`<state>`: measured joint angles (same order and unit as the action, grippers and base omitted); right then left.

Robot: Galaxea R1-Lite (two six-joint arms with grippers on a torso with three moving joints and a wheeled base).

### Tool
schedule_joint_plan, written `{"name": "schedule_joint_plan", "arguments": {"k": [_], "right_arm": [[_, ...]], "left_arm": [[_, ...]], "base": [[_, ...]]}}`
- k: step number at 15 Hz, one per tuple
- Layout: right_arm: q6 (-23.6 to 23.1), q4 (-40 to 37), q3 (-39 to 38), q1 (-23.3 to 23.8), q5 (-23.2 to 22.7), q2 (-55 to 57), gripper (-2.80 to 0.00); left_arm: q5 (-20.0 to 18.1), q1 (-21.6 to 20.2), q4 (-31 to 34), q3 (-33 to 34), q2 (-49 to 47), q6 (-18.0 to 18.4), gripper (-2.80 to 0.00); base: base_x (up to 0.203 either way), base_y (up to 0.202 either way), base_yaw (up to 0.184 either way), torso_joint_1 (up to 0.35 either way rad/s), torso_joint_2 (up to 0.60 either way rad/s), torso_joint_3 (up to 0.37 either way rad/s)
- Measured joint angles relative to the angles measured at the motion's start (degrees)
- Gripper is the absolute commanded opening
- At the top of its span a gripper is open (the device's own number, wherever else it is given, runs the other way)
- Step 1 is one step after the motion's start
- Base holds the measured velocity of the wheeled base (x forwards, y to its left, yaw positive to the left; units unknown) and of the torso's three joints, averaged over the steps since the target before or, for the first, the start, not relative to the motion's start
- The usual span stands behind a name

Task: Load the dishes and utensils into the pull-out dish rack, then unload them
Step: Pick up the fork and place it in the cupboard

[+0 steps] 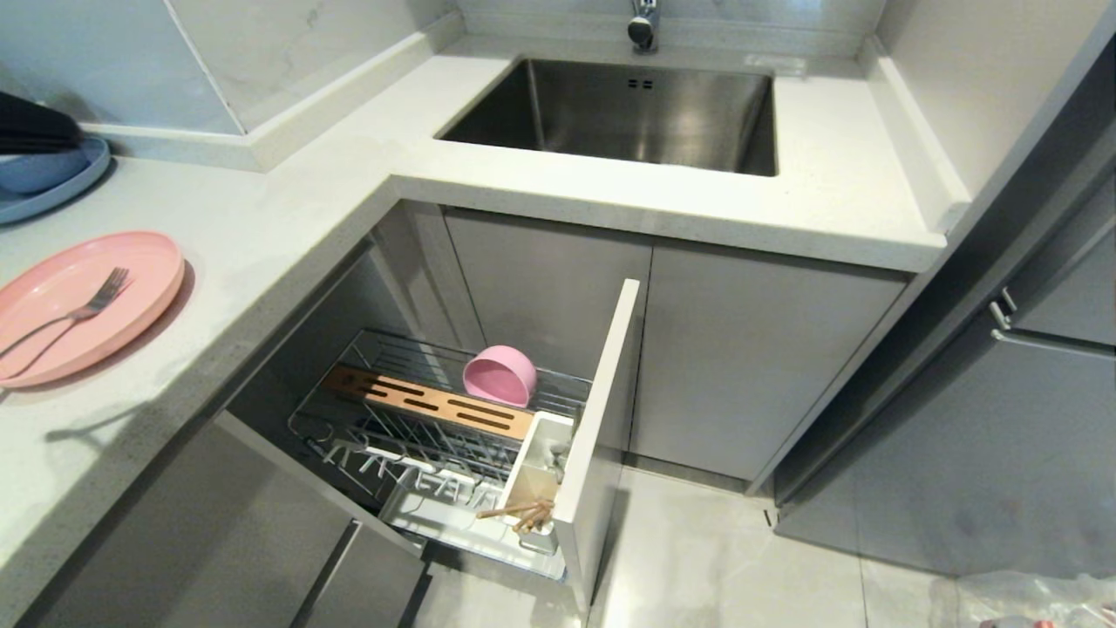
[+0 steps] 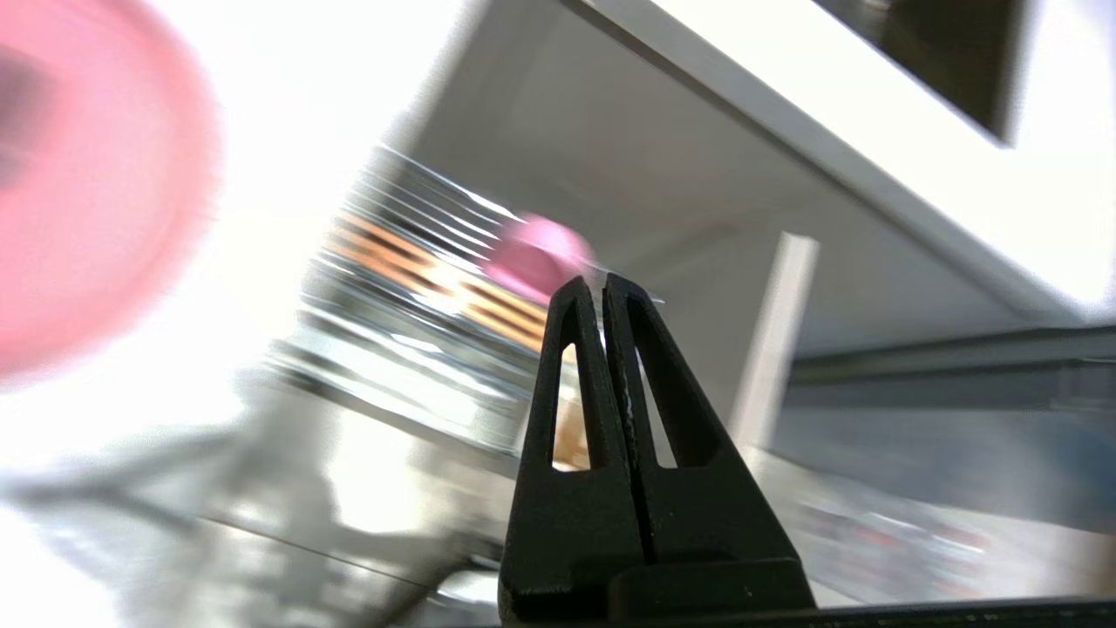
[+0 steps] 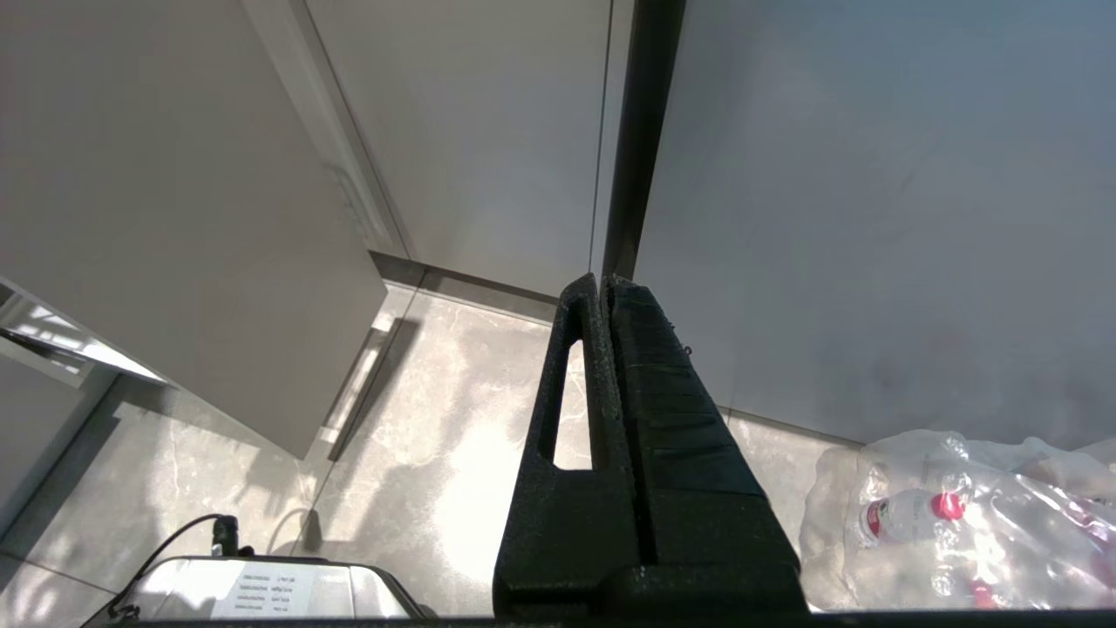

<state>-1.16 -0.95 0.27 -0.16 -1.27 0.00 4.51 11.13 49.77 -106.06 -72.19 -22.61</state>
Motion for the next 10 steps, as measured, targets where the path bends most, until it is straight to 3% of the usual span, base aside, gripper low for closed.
{"name": "schedule_joint_plan", "arguments": {"k": [3, 6, 10], "right_arm": [[0.0, 0.0, 0.0, 0.0, 0.0, 0.0, -2.8], [0.0, 0.0, 0.0, 0.0, 0.0, 0.0, -2.8], [0.0, 0.0, 0.0, 0.0, 0.0, 0.0, -2.8]], "left_arm": [[-0.2, -7.4, 7.8, -2.4, 4.3, 10.6, -2.8], [-0.3, -14.6, 16.7, -4.5, 6.0, 18.2, -2.8], [-0.1, -24.0, 21.1, -5.1, 5.8, 21.7, -2.8]], "base": [[0.0, 0.0, 0.0, 0.0, 0.0, 0.0], [0.0, 0.0, 0.0, 0.0, 0.0, 0.0], [0.0, 0.0, 0.0, 0.0, 0.0, 0.0]]}}
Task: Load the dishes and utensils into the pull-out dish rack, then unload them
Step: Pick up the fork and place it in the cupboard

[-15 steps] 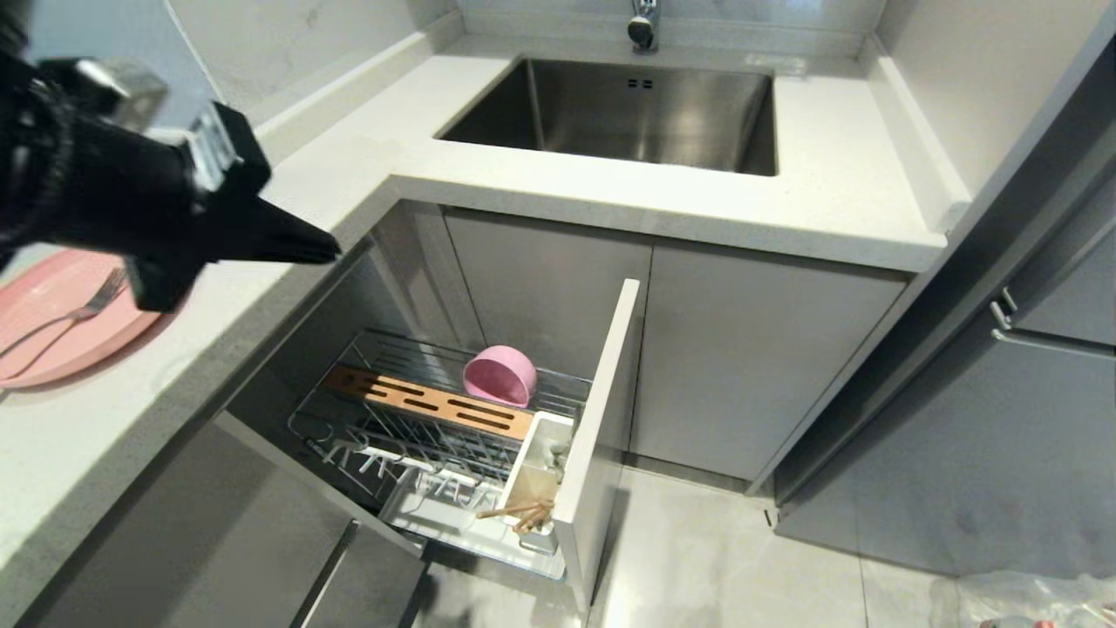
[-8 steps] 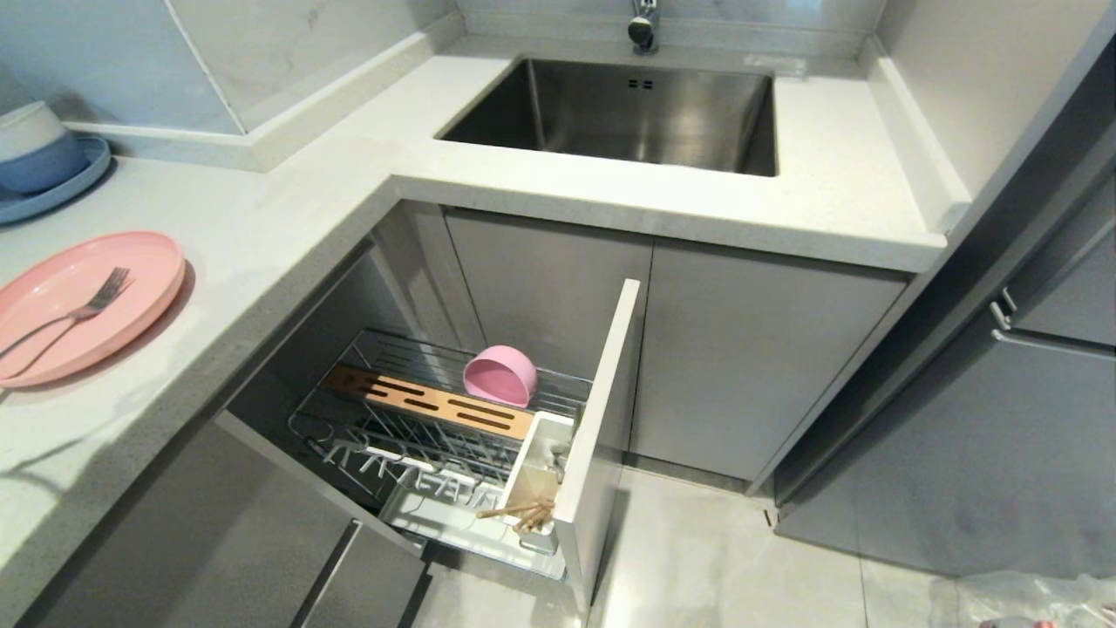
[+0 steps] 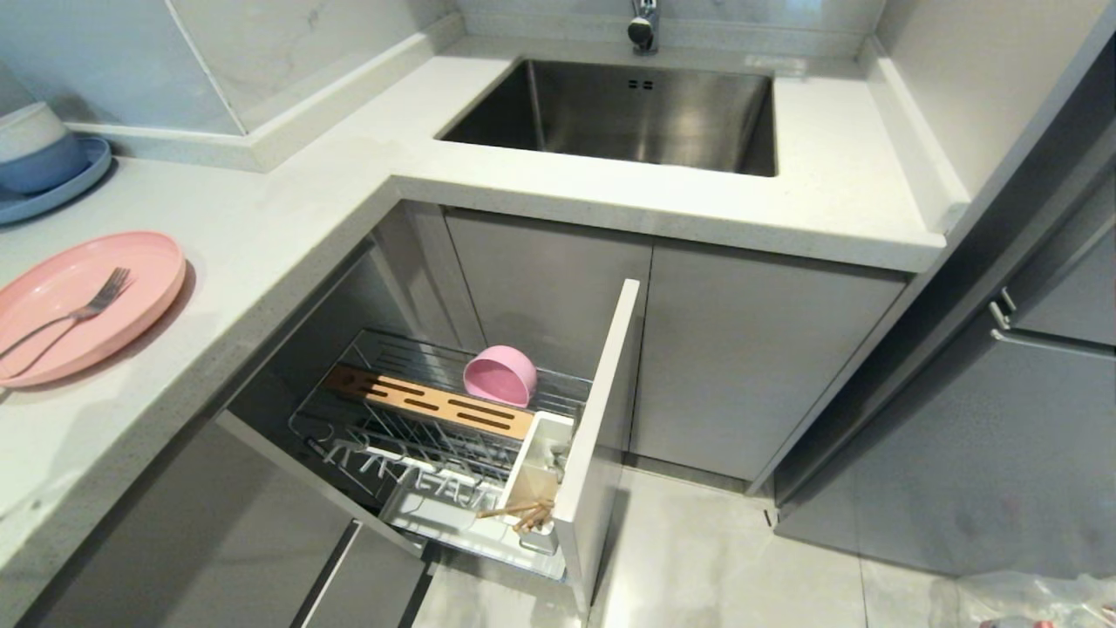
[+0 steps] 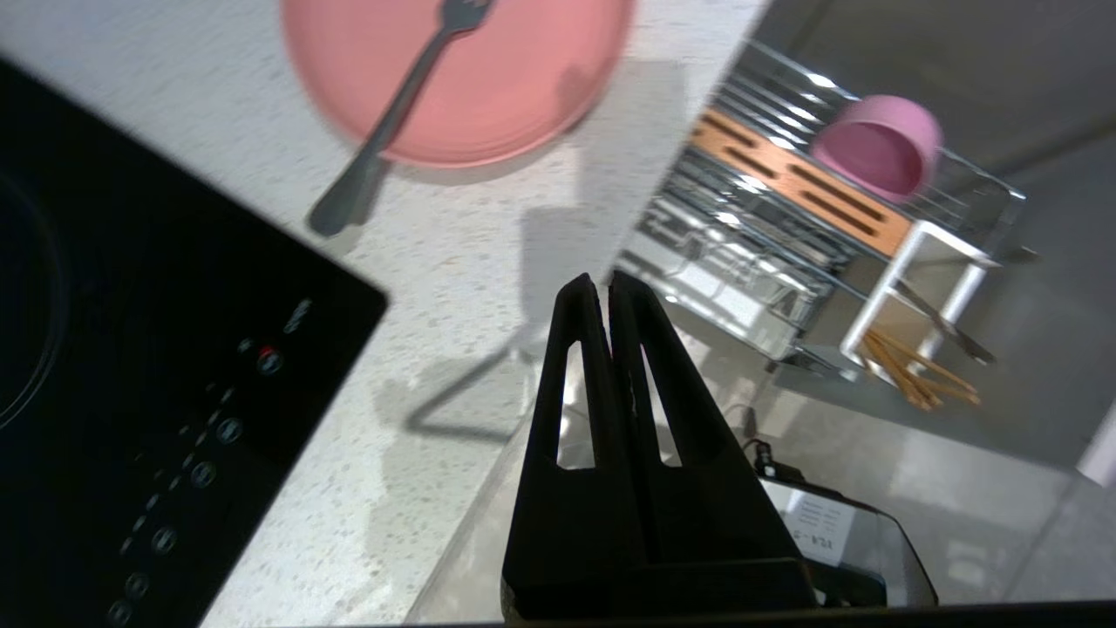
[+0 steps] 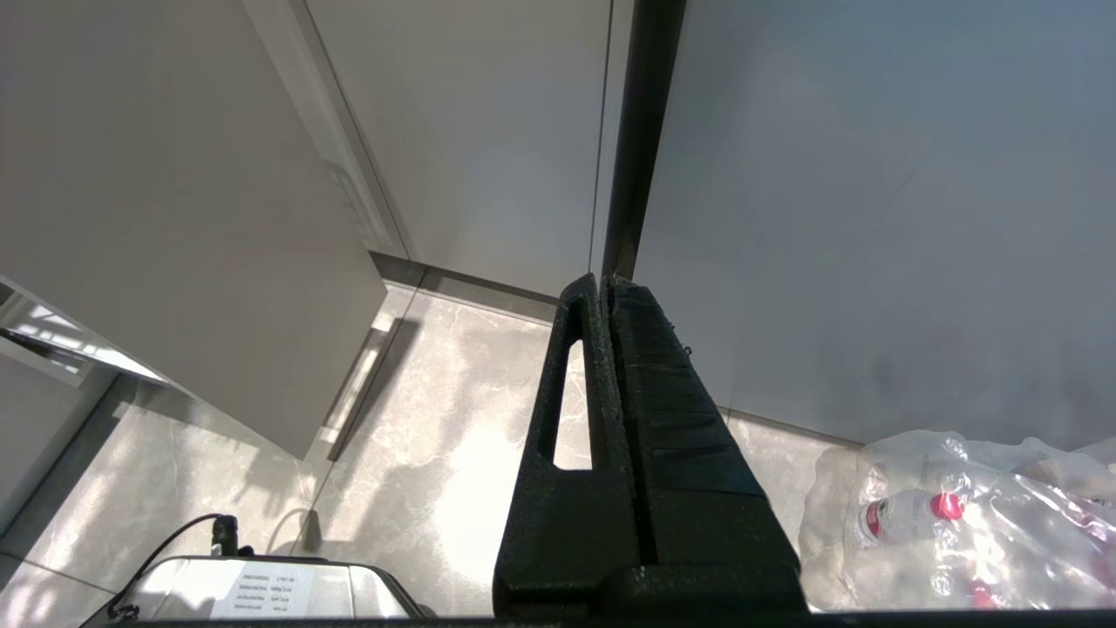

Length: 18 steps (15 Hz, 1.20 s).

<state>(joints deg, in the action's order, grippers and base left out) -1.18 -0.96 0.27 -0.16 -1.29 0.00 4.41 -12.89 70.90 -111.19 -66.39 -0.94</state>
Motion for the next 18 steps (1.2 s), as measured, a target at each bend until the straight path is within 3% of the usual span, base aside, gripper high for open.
{"name": "schedule_joint_plan", "arguments": {"k": [6, 12, 15, 18], "right_arm": [[0.0, 0.0, 0.0, 0.0, 0.0, 0.0, -2.8], [0.0, 0.0, 0.0, 0.0, 0.0, 0.0, -2.8], [0.0, 0.0, 0.0, 0.0, 0.0, 0.0, -2.8], [0.0, 0.0, 0.0, 0.0, 0.0, 0.0, -2.8]], "left_arm": [[-0.8, -16.0, -4.5, 1.0, -7.7, 0.2, -2.8], [-6.6, -22.7, -4.7, 0.9, -16.4, 2.4, -2.8], [-6.8, -26.5, -4.5, 0.4, -19.6, 9.1, -2.8], [-9.1, -29.5, -3.8, 0.2, -21.8, 19.1, -2.8]], "base": [[0.0, 0.0, 0.0, 0.0, 0.0, 0.0], [0.0, 0.0, 0.0, 0.0, 0.0, 0.0], [0.0, 0.0, 0.0, 0.0, 0.0, 0.0], [0.0, 0.0, 0.0, 0.0, 0.0, 0.0]]}}
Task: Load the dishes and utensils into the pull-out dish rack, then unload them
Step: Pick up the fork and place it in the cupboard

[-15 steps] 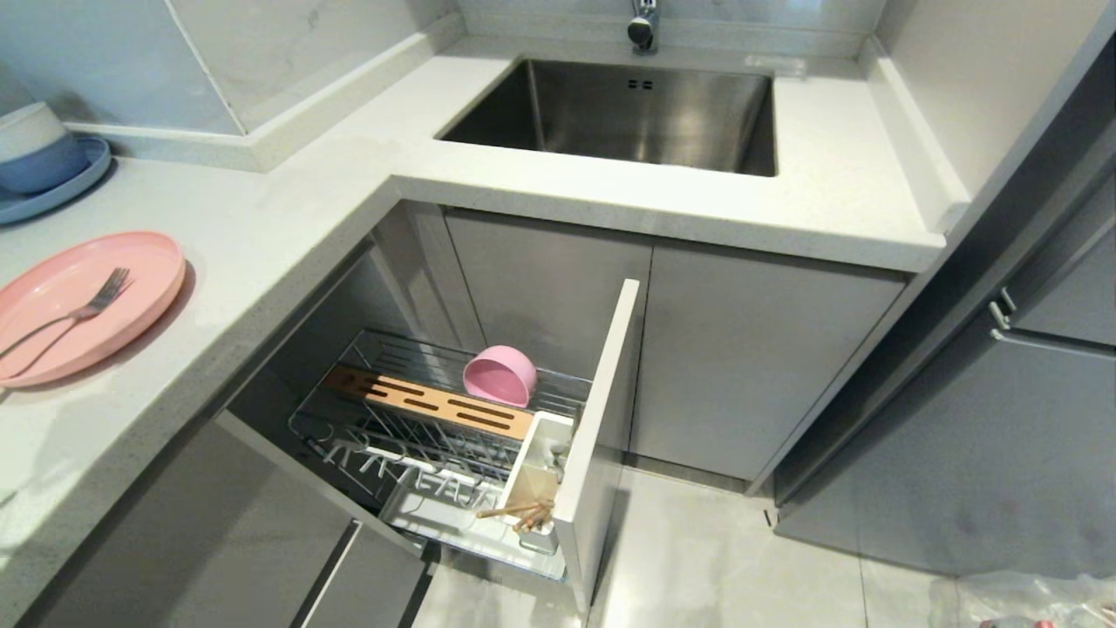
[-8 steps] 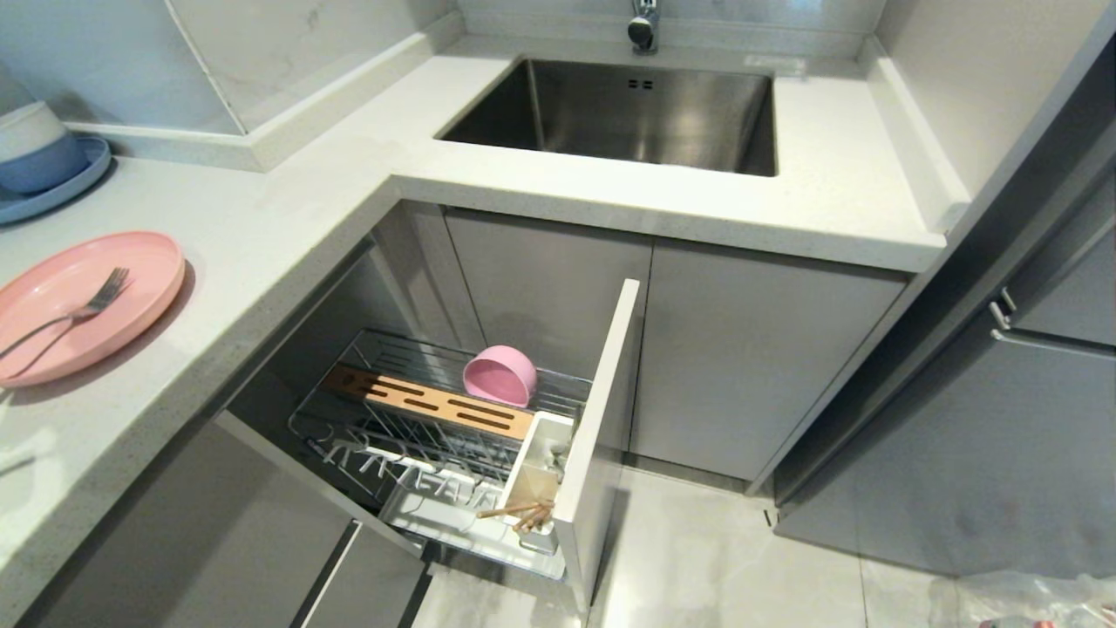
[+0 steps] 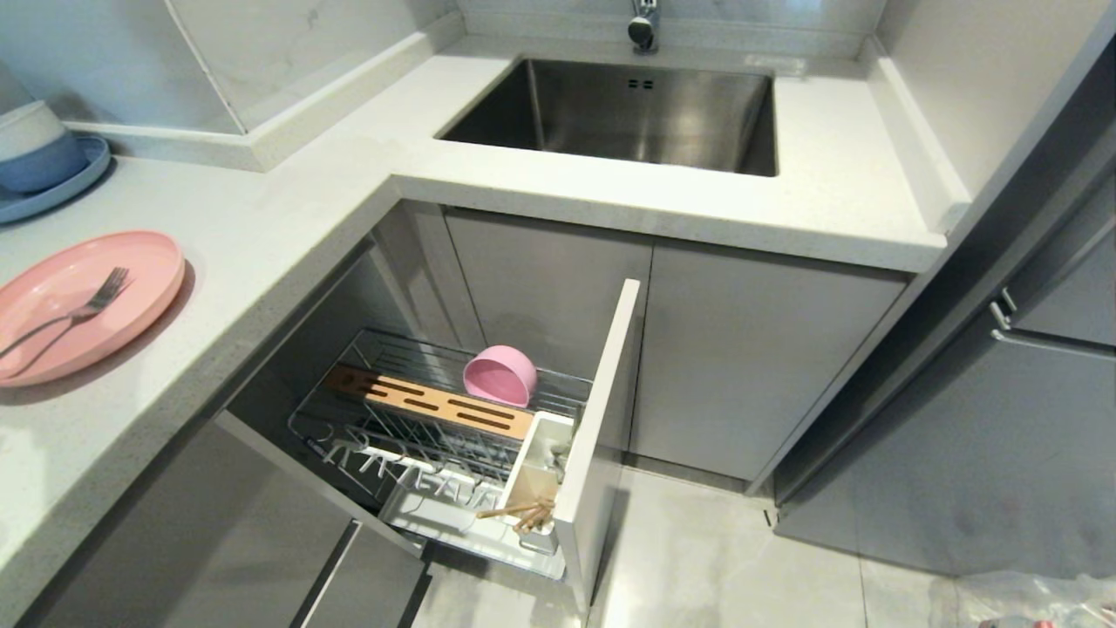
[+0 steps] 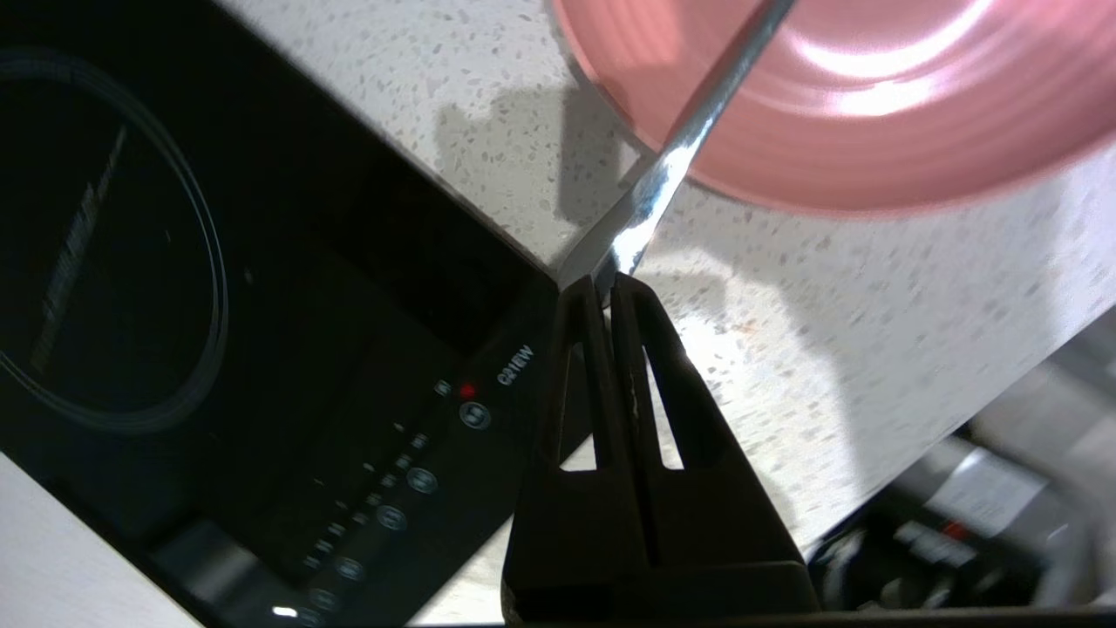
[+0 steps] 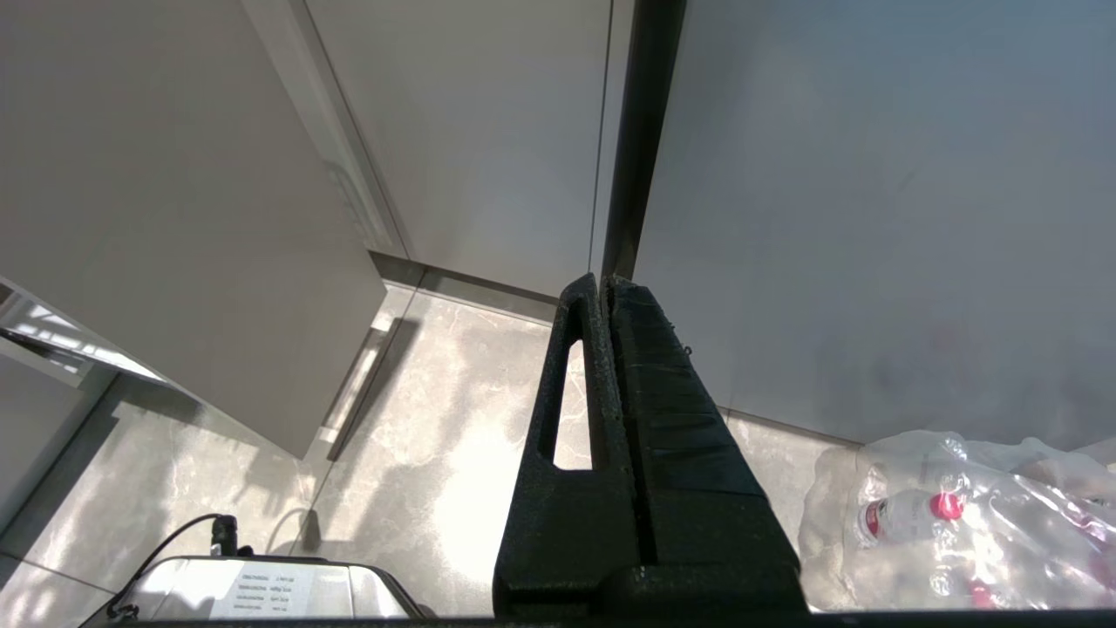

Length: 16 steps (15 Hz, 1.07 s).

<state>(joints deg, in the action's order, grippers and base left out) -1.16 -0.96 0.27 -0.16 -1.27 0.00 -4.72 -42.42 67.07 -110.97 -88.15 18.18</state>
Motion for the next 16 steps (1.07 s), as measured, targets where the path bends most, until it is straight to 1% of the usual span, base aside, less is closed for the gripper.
{"name": "schedule_joint_plan", "arguments": {"k": [2, 3, 5, 6, 8, 11, 12, 14, 16], "right_arm": [[0.0, 0.0, 0.0, 0.0, 0.0, 0.0, -2.8], [0.0, 0.0, 0.0, 0.0, 0.0, 0.0, -2.8], [0.0, 0.0, 0.0, 0.0, 0.0, 0.0, -2.8], [0.0, 0.0, 0.0, 0.0, 0.0, 0.0, -2.8], [0.0, 0.0, 0.0, 0.0, 0.0, 0.0, -2.8], [0.0, 0.0, 0.0, 0.0, 0.0, 0.0, -2.8], [0.0, 0.0, 0.0, 0.0, 0.0, 0.0, -2.8], [0.0, 0.0, 0.0, 0.0, 0.0, 0.0, -2.8], [0.0, 0.0, 0.0, 0.0, 0.0, 0.0, -2.8]], "left_arm": [[-2.8, -1.7, 0.4, 0.0, -0.9, 6.5, -2.8], [-5.2, -2.7, 0.6, 0.0, -1.2, 9.8, -2.8], [-10.1, -4.0, 1.3, 0.0, -1.9, 14.6, -2.8], [-12.3, -4.2, 1.3, 0.0, -2.2, 15.7, -2.8], [-16.3, -4.4, 1.3, 0.0, -3.1, 16.3, -2.8], [-16.9, -4.5, 0.7, 0.0, -4.7, 16.7, -2.8], [-16.9, -4.5, 0.2, 0.0, -5.4, 17.2, 0.0], [-17.1, -4.5, -0.9, -0.1, -6.7, 17.5, 0.0], [-18.4, -4.5, -2.7, -0.2, -8.0, 17.6, 0.0]], "base": [[0.0, 0.0, 0.0, 0.0, 0.0, 0.0], [0.0, 0.0, 0.0, 0.0, 0.0, 0.0], [0.0, 0.0, 0.0, 0.0, 0.0, 0.0], [0.0, 0.0, 0.0, 0.0, 0.0, 0.0], [0.0, 0.0, 0.0, 0.0, 0.0, 0.0], [0.0, 0.0, 0.0, 0.0, 0.0, 0.0], [0.0, 0.0, 0.0, 0.0, 0.0, 0.0], [0.0, 0.0, 0.0, 0.0, 0.0, 0.0], [0.0, 0.0, 0.0, 0.0, 0.0, 0.0]]}}
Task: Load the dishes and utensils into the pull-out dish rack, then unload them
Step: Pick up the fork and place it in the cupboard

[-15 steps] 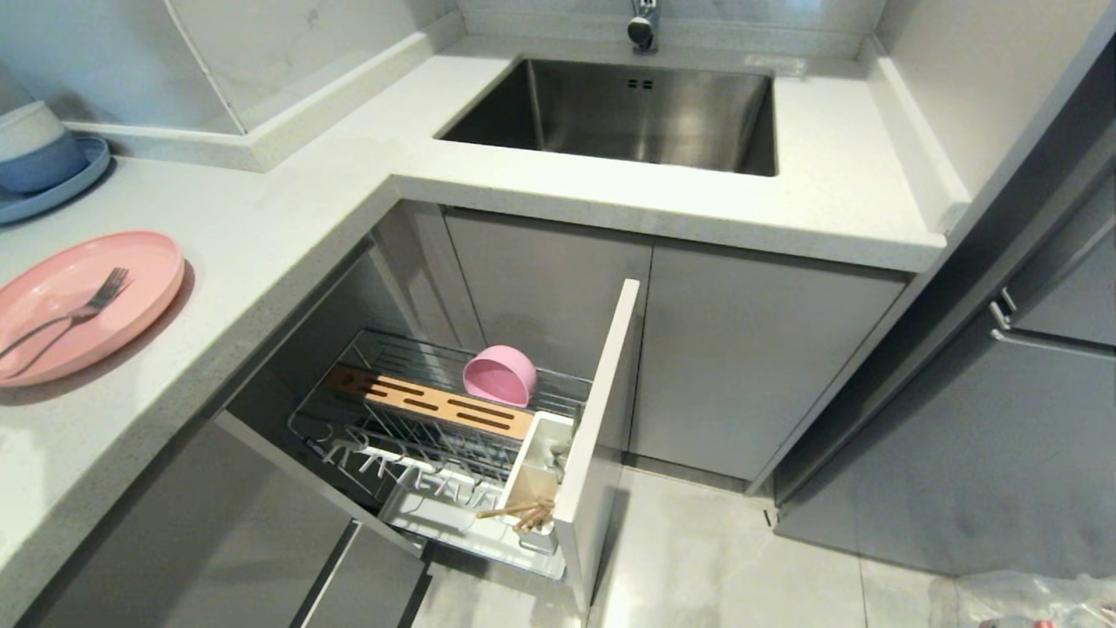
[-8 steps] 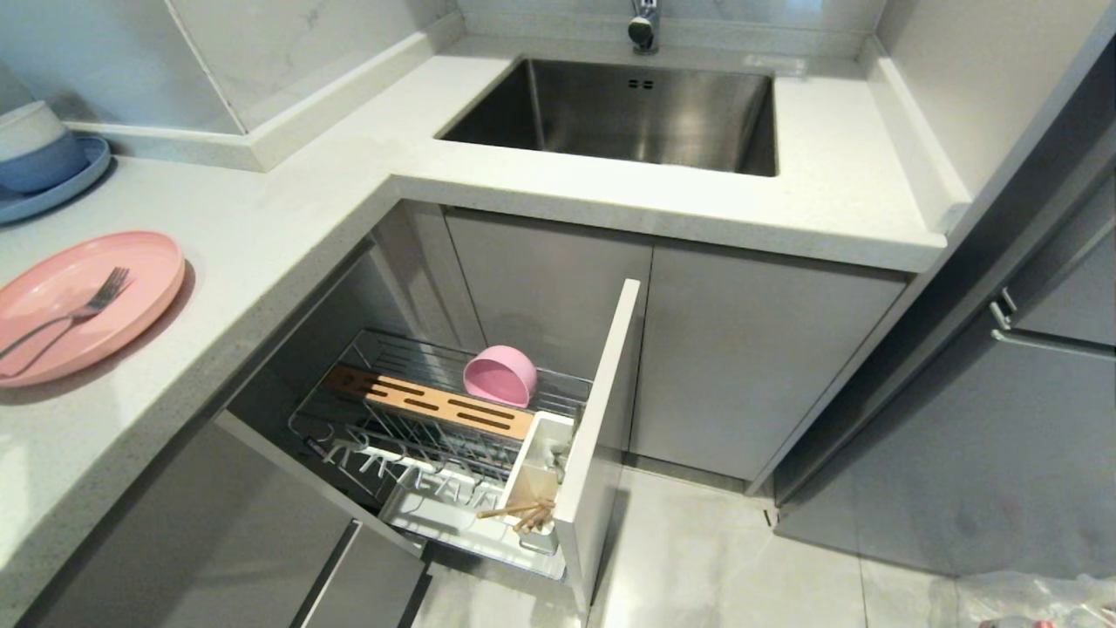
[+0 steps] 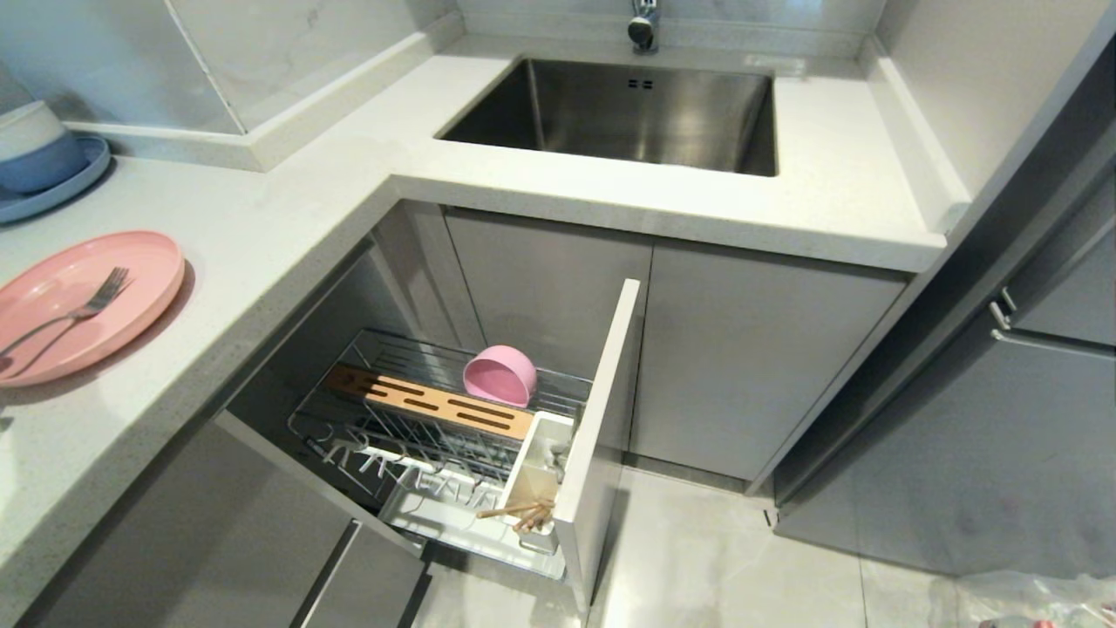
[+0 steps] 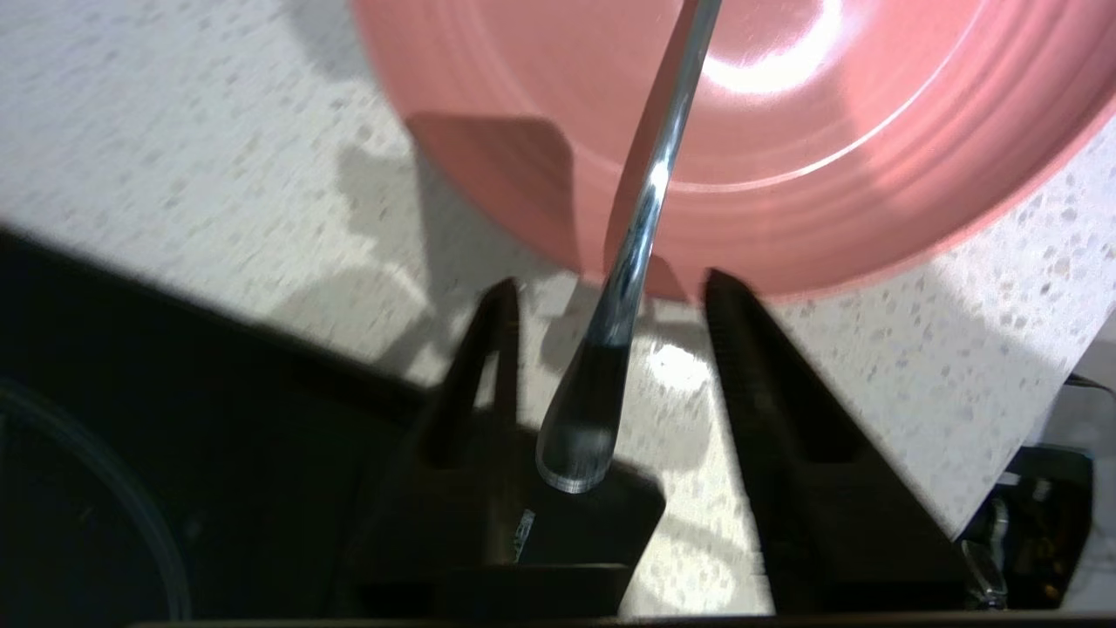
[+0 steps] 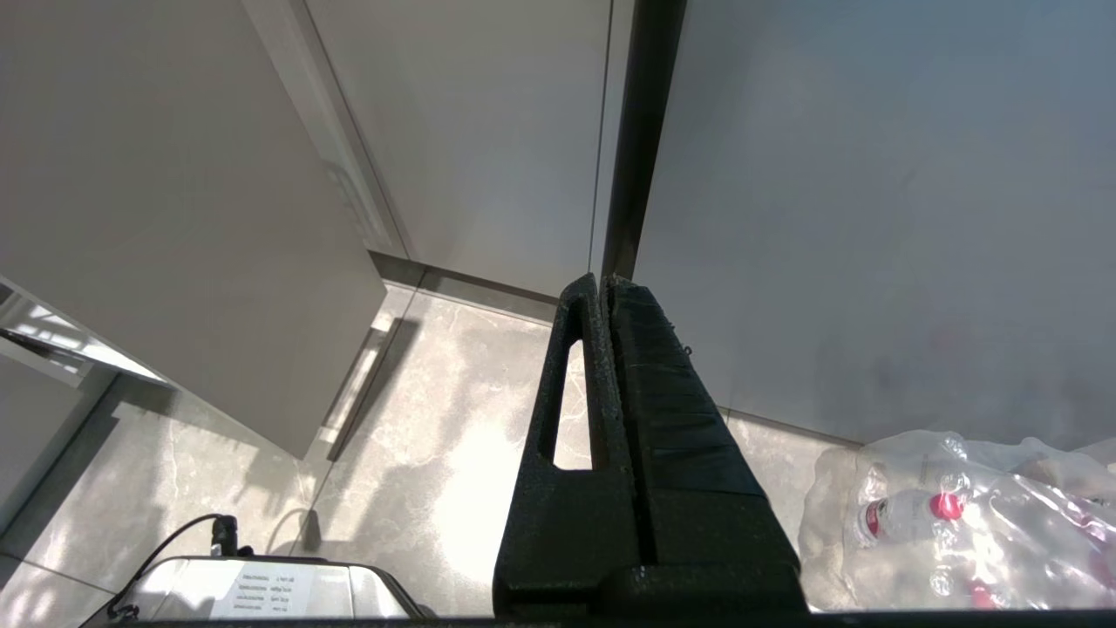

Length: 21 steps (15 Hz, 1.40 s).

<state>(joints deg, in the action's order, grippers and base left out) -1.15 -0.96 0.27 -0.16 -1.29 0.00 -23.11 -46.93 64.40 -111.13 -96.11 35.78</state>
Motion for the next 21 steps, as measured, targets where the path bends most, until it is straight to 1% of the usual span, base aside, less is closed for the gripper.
{"name": "schedule_joint_plan", "arguments": {"k": [2, 5, 6, 14, 18, 21], "right_arm": [[0.0, 0.0, 0.0, 0.0, 0.0, 0.0, -2.8], [0.0, 0.0, 0.0, 0.0, 0.0, 0.0, -2.8], [0.0, 0.0, 0.0, 0.0, 0.0, 0.0, -2.8], [0.0, 0.0, 0.0, 0.0, 0.0, 0.0, -2.8], [0.0, 0.0, 0.0, 0.0, 0.0, 0.0, -2.8], [0.0, 0.0, 0.0, 0.0, 0.0, 0.0, -2.8]], "left_arm": [[-1.9, 0.1, -0.5, 0.0, -1.2, 0.0, 0.0], [-5.8, 0.2, -0.2, 0.0, -2.7, 0.0, 0.0], [-6.1, 0.2, -0.3, 0.0, -3.1, 0.0, 0.0], [-5.8, 2.7, -0.6, 0.1, -4.8, 0.0, 0.0], [-3.8, 3.8, -2.9, 0.1, -5.2, 0.0, 0.0], [-3.4, 4.3, -3.2, 0.1, -5.3, 0.0, 0.0]], "base": [[0.0, 0.0, 0.0, 0.0, 0.0, 0.0], [0.0, 0.0, 0.0, 0.0, 0.0, 0.0], [0.0, 0.0, 0.0, 0.0, 0.0, 0.0], [0.0, 0.0, 0.0, 0.0, 0.0, 0.0], [0.0, 0.0, 0.0, 0.0, 0.0, 0.0], [0.0, 0.0, 0.0, 0.0, 0.0, 0.0]]}}
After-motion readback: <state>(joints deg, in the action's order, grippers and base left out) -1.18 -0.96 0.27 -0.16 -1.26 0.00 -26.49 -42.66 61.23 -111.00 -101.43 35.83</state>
